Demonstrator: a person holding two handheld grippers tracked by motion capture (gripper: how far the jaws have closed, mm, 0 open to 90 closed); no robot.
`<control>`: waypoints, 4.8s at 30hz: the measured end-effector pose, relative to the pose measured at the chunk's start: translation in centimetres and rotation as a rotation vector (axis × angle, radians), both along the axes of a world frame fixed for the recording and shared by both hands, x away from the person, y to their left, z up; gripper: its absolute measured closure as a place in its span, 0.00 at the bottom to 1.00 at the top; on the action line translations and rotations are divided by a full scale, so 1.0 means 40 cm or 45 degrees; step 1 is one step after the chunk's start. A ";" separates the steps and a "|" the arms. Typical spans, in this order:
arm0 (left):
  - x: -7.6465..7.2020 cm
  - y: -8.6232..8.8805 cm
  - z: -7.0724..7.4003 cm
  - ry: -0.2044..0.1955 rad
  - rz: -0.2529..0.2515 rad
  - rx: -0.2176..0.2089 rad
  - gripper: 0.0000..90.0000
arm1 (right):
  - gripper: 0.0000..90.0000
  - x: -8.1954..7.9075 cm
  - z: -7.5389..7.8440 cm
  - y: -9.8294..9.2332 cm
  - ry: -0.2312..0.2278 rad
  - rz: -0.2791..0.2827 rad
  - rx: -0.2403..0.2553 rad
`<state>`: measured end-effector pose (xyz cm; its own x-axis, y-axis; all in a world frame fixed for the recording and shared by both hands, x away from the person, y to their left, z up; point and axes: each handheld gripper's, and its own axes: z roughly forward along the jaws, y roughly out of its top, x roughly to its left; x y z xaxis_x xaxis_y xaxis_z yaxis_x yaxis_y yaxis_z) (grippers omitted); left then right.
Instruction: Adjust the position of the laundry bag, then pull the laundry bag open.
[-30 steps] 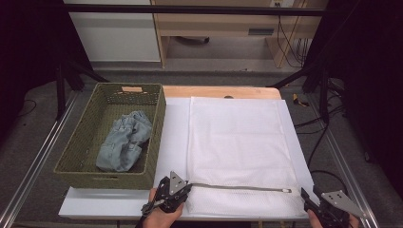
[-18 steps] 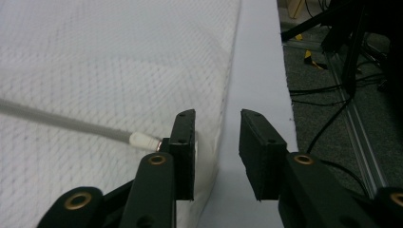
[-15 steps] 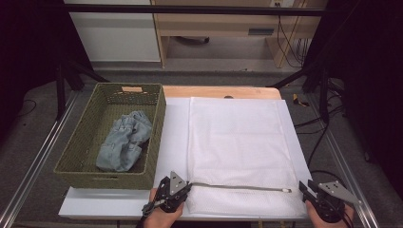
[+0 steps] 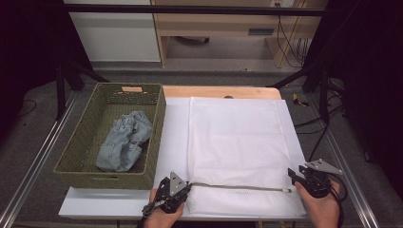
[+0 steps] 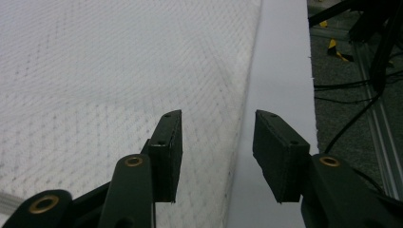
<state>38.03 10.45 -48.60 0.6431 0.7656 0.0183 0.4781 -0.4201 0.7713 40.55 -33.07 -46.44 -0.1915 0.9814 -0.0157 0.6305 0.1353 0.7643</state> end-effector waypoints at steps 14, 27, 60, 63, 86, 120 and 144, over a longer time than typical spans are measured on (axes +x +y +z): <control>-0.001 0.000 -0.003 -0.006 0.016 -0.013 0.94 | 0.59 0.050 -0.010 0.019 0.073 0.007 -0.029; -0.003 -0.001 -0.004 -0.013 0.021 -0.016 0.95 | 0.54 0.054 -0.034 0.023 0.118 -0.014 -0.008; -0.021 0.054 0.021 -0.053 0.125 -0.024 0.95 | 0.98 0.075 -0.027 0.112 0.099 0.119 -0.033; -0.024 0.061 0.025 -0.055 0.128 -0.029 0.95 | 0.98 0.074 -0.026 0.118 0.099 0.122 -0.026; -0.036 0.086 0.044 -0.084 0.135 -0.098 0.69 | 0.70 0.056 -0.013 0.126 0.047 0.106 0.018; -0.046 0.037 0.046 -0.086 -0.001 -0.241 0.05 | 0.07 -0.095 0.032 0.116 -0.202 0.204 0.024; -0.054 0.039 0.052 -0.107 -0.015 -0.258 0.05 | 0.44 -0.162 0.015 0.079 -0.144 0.192 0.092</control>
<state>35.88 12.03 -46.51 0.6548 0.7514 -0.0815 0.4045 -0.2574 0.8776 34.09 -29.92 -45.83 -0.3373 0.9411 0.0241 0.5169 0.1637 0.8402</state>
